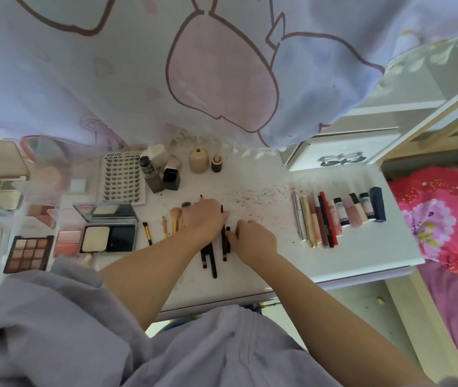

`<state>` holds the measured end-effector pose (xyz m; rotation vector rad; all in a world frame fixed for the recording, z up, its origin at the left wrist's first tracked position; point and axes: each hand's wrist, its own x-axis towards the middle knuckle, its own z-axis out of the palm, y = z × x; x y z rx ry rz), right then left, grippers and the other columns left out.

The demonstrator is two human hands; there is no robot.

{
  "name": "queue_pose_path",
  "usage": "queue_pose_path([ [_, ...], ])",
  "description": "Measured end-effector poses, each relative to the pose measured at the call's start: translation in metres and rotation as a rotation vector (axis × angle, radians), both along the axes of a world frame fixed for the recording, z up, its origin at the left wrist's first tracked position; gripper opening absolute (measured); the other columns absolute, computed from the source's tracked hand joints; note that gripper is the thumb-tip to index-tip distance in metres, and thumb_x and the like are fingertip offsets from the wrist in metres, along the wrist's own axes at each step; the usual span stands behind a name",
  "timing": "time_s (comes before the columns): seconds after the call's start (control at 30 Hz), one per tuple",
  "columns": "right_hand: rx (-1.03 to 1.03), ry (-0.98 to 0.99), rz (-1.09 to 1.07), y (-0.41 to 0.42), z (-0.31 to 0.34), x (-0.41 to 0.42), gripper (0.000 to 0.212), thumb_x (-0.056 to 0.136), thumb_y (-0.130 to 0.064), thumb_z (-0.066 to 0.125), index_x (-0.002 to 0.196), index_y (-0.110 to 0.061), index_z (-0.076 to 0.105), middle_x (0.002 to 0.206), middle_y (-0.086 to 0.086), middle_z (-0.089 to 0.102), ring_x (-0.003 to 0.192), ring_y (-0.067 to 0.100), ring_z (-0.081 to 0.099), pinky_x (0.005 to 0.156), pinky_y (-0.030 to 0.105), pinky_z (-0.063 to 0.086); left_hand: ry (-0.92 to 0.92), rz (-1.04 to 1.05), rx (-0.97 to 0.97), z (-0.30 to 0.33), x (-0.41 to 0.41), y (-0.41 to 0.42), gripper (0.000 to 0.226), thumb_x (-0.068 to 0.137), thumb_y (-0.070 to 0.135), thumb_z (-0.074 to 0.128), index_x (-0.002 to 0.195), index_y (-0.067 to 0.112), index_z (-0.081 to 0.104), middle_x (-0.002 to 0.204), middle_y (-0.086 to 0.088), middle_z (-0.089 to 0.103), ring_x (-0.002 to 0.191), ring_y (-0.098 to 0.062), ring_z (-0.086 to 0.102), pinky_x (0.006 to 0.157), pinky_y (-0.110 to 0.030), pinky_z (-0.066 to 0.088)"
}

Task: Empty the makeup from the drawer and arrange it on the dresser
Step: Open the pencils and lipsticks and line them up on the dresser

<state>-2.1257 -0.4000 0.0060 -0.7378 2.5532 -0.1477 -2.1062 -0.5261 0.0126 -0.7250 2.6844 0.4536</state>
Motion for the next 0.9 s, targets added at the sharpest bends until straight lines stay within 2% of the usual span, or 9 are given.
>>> queue_pose_path([
  [0.13,-0.11,0.043,-0.08,0.025,0.018,-0.045,0.027,0.097,-0.034,0.038,0.087,-0.014,0.053,0.084,0.002,0.058,0.073,0.021,0.054,0.059,0.029,0.037,0.12,-0.024,0.038,0.005,-0.015,0.013,0.035,0.096,0.041,0.038,0.071,0.018,0.049,0.069,0.003,0.052,0.063,-0.015,0.049,0.049,-0.027,0.03],
  [0.27,-0.032,0.067,-0.168,0.059,0.034,-0.103,0.024,0.095,-0.021,0.039,0.105,-0.009,0.058,0.096,0.01,0.064,0.086,0.028,0.06,0.067,0.03,0.045,0.185,-0.098,0.142,0.004,-0.044,0.062,0.026,0.096,0.037,0.037,0.08,0.018,0.044,0.073,0.004,0.048,0.067,-0.017,0.046,0.053,-0.029,0.03],
  [0.37,0.027,0.021,-0.172,0.072,0.034,-0.133,0.024,0.095,-0.016,0.04,0.109,-0.009,0.058,0.103,0.011,0.064,0.091,0.028,0.061,0.074,0.031,0.048,0.146,-0.083,0.204,-0.003,-0.065,0.104,0.02,0.096,0.034,0.037,0.092,0.017,0.046,0.091,-0.004,0.057,0.075,-0.021,0.048,0.063,-0.031,0.035],
  [0.5,0.054,-0.022,-0.109,0.075,0.024,-0.155,0.022,0.093,-0.016,0.041,0.103,-0.009,0.059,0.104,0.01,0.063,0.092,0.027,0.059,0.069,0.029,0.042,0.029,0.002,0.121,-0.012,-0.087,0.137,0.029,0.096,0.032,0.037,0.111,0.012,0.05,0.109,-0.007,0.059,0.099,-0.026,0.056,0.069,-0.033,0.034],
  [0.63,0.103,0.038,-0.025,0.07,0.018,-0.165,0.023,0.093,-0.028,0.042,0.098,-0.015,0.06,0.095,0.004,0.063,0.08,0.022,0.056,0.064,0.029,0.04,0.005,0.09,0.124,-0.019,-0.093,0.144,0.031,0.093,0.037,0.039,0.106,0.012,0.052,0.104,-0.006,0.061,0.095,-0.025,0.06,0.064,-0.03,0.036],
  [0.7,0.105,0.048,0.028,0.067,0.016,-0.168,0.031,0.094,-0.038,0.04,0.093,-0.015,0.059,0.089,0.002,0.063,0.078,0.021,0.056,0.062,0.029,0.039,0.026,0.132,0.147,-0.016,-0.093,0.142,0.036,0.094,0.042,0.036,0.104,0.012,0.052,0.101,-0.004,0.06,0.09,-0.024,0.06,0.063,-0.03,0.038],
  [0.8,0.023,-0.112,-0.004,0.058,0.02,-0.169,0.041,0.092,-0.048,0.042,0.076,-0.014,0.057,0.072,-0.001,0.059,0.073,0.02,0.058,0.061,0.029,0.039,0.113,0.122,0.158,-0.004,-0.081,0.131,0.031,0.094,0.037,0.039,0.11,0.012,0.047,0.1,-0.004,0.057,0.08,-0.022,0.056,0.062,-0.03,0.037],
  [0.9,-0.155,-0.327,-0.01,0.054,0.04,-0.166,0.047,0.093,-0.046,0.046,0.058,-0.015,0.054,0.055,-0.004,0.057,0.051,0.009,0.053,0.054,0.025,0.037,0.251,0.048,0.175,0.011,-0.056,0.109,0.023,0.097,0.032,0.04,0.11,0.014,0.046,0.09,-0.004,0.057,0.073,-0.022,0.054,0.059,-0.031,0.038],
])
